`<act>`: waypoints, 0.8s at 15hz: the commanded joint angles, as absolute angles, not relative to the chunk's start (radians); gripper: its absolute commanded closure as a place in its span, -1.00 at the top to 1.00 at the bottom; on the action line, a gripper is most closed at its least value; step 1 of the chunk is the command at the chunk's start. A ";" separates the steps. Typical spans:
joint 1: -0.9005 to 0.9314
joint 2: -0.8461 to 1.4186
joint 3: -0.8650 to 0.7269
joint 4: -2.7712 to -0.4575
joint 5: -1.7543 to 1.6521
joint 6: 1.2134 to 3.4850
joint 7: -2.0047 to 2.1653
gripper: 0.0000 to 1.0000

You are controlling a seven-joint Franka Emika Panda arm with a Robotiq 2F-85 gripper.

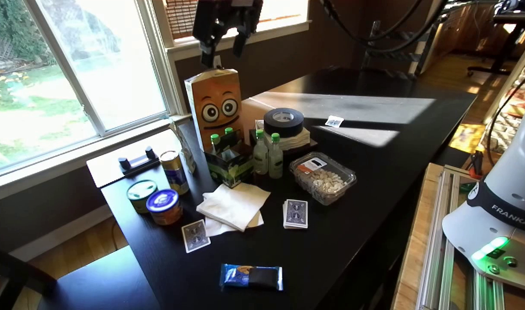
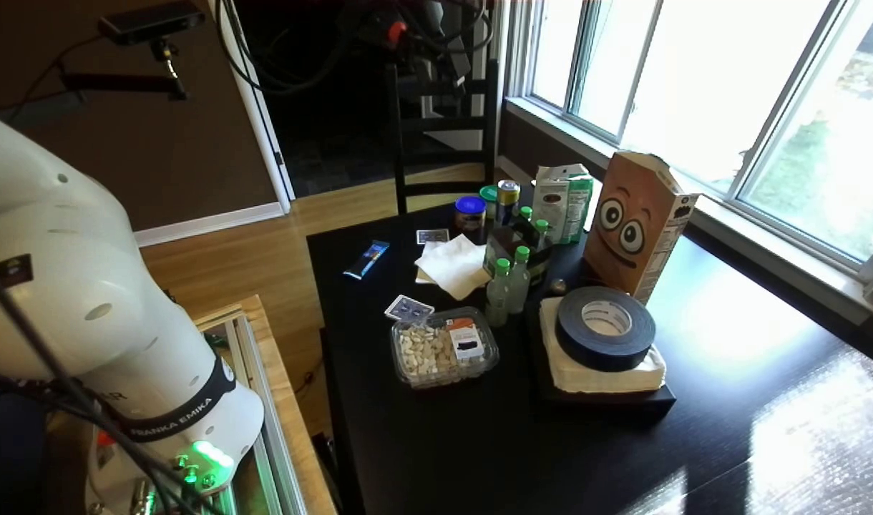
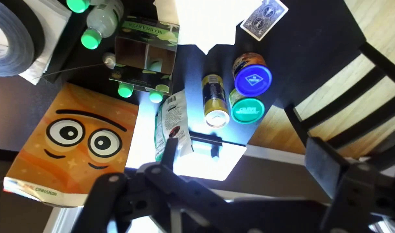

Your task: Put the can in the bottle crate

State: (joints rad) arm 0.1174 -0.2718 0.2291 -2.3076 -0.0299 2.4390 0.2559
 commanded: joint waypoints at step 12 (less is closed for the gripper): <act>0.210 0.120 0.291 -1.787 -0.329 1.859 0.541 1.00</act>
